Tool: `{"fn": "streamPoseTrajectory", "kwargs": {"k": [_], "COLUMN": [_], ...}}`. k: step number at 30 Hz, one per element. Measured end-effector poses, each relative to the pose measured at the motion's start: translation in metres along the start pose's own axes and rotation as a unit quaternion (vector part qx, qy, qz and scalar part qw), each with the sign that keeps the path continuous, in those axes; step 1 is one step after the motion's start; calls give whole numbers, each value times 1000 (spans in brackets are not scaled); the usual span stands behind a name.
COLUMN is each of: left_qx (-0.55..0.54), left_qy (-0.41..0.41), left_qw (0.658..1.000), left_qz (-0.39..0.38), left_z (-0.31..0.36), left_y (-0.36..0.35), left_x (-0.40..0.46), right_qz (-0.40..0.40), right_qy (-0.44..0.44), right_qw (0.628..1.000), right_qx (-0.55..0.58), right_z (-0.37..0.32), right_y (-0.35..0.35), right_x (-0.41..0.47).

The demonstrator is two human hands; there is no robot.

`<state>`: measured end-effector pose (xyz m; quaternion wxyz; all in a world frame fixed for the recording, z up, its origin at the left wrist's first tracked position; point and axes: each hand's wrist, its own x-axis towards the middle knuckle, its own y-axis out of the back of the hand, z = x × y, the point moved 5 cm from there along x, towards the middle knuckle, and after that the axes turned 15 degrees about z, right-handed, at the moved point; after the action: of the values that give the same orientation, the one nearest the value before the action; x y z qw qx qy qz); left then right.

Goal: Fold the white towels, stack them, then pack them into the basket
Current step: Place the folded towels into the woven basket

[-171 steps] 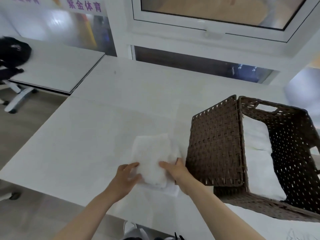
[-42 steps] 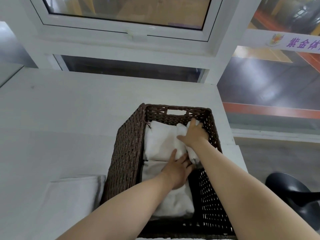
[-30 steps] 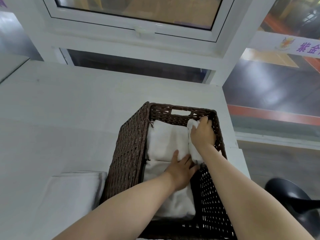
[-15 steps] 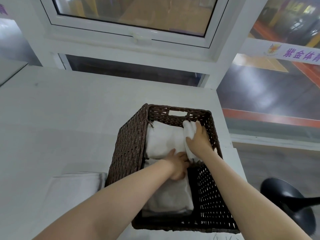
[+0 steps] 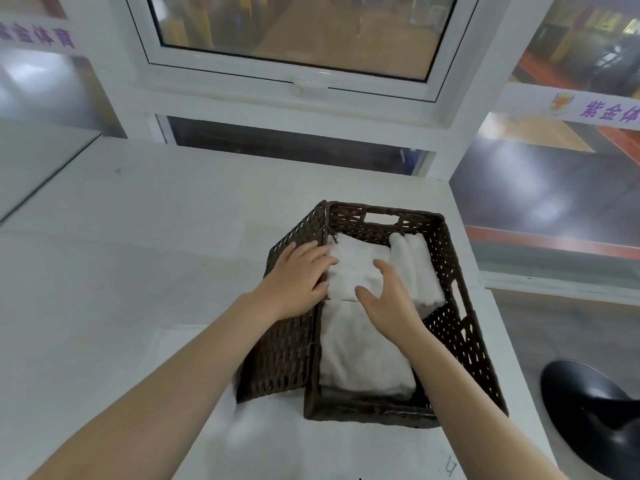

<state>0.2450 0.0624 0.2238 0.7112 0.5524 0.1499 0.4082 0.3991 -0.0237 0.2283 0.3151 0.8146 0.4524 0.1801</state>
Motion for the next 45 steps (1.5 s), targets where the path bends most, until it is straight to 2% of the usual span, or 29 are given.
{"fn": "streamPoseTrajectory", "kwargs": {"k": [4, 7, 9, 12, 16, 20, 24, 27, 33, 36, 39, 41, 45], "left_qx": [-48, -62, -53, -51, -77, -149, -263, -320, -359, -371, -377, -380, -370], "left_qy": [88, 160, 182, 248, 343, 407, 455, 457, 474, 489, 509, 518, 514], "left_qw": [993, 985, 982, 967, 935, 898, 846, 825, 798, 783, 766, 758, 764], "left_qz": [57, 31, 20, -4, -41, -76, -89, -96, -101, -104, -105, -111, -120], "left_z": [-51, -89, -113, -147, -188, -217, -224, -222, -228, -234, -242, -246, -245], "left_y": [5, 4, 3, 3, 0, -5, -11, -17, -20, -18, -14, -14, -17], "left_x": [-64, -116, -149, -195, -250, -290, -308, -312, -313, -313, -315, -318, -320], "right_qz": [4, -6, -40, -120, -189, -216, -183, -158, -150, -166, -232, -229, -191], "right_qy": [97, 188, 205, 149, 3, -148, -236, -271, -329, -384, -418, -408, -380], "right_qw": [995, 982, 978, 981, 982, 965, 953, 948, 931, 900, 851, 848, 865], "right_qx": [31, 20, 24, 34, 12, 16, 43, 47, 52, 124, 217, 250, 266], "right_z": [-50, -78, -89, -84, -54, -31, -22, -20, -17, -14, -22, -25, -40], "right_y": [-28, -62, -91, -142, -202, -240, -261, -271, -285, -292, -298, -301, -299], "right_x": [-46, -84, -105, -128, -148, -163, -167, -166, -157, -157, -165, -167, -170]}}
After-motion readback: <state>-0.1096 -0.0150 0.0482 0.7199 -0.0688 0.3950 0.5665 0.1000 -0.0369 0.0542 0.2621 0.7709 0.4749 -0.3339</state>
